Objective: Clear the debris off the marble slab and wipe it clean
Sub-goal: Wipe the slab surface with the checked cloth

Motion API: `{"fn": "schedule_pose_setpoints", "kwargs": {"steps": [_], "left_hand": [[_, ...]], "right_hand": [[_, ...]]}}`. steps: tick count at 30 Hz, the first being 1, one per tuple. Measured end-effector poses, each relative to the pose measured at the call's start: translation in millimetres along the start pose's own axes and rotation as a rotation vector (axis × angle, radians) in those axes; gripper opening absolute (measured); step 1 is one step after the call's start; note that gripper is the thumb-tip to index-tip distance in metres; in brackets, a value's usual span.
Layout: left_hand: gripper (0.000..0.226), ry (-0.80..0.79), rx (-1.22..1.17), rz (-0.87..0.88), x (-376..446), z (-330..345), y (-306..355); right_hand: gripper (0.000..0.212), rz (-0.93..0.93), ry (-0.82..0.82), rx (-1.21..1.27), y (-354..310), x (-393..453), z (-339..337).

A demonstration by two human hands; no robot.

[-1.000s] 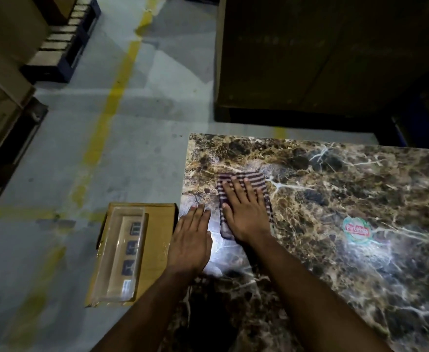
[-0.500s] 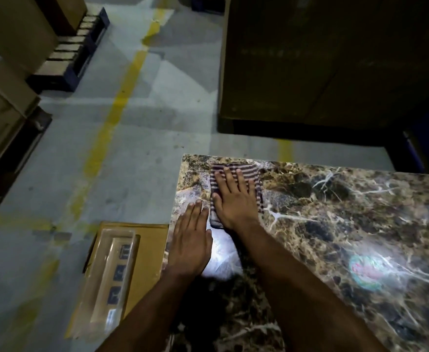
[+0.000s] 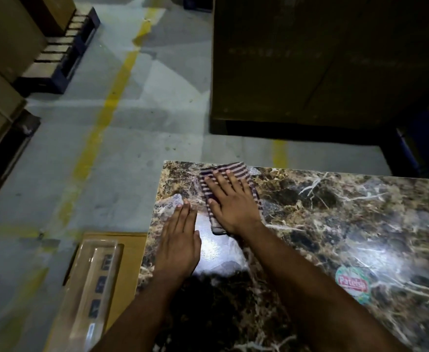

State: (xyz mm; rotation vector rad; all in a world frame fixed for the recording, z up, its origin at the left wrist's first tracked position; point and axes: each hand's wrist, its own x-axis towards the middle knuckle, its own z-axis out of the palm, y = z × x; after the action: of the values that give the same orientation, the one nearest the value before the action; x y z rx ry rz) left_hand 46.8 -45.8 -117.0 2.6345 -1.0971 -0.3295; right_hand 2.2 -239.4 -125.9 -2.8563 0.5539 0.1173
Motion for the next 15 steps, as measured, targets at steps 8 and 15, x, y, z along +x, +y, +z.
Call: {"fn": "schedule_pose_setpoints", "kwargs": {"steps": [8,15], "left_hand": [[0.059,-0.015,0.067,0.042,4,9,26],[0.061,-0.031,0.088,0.069,-1,25,68]], "right_hand": [[0.064,0.099,0.029,0.015,18,-1,-11],[0.064,0.196,0.041,0.019,76,-10,-17]]}}
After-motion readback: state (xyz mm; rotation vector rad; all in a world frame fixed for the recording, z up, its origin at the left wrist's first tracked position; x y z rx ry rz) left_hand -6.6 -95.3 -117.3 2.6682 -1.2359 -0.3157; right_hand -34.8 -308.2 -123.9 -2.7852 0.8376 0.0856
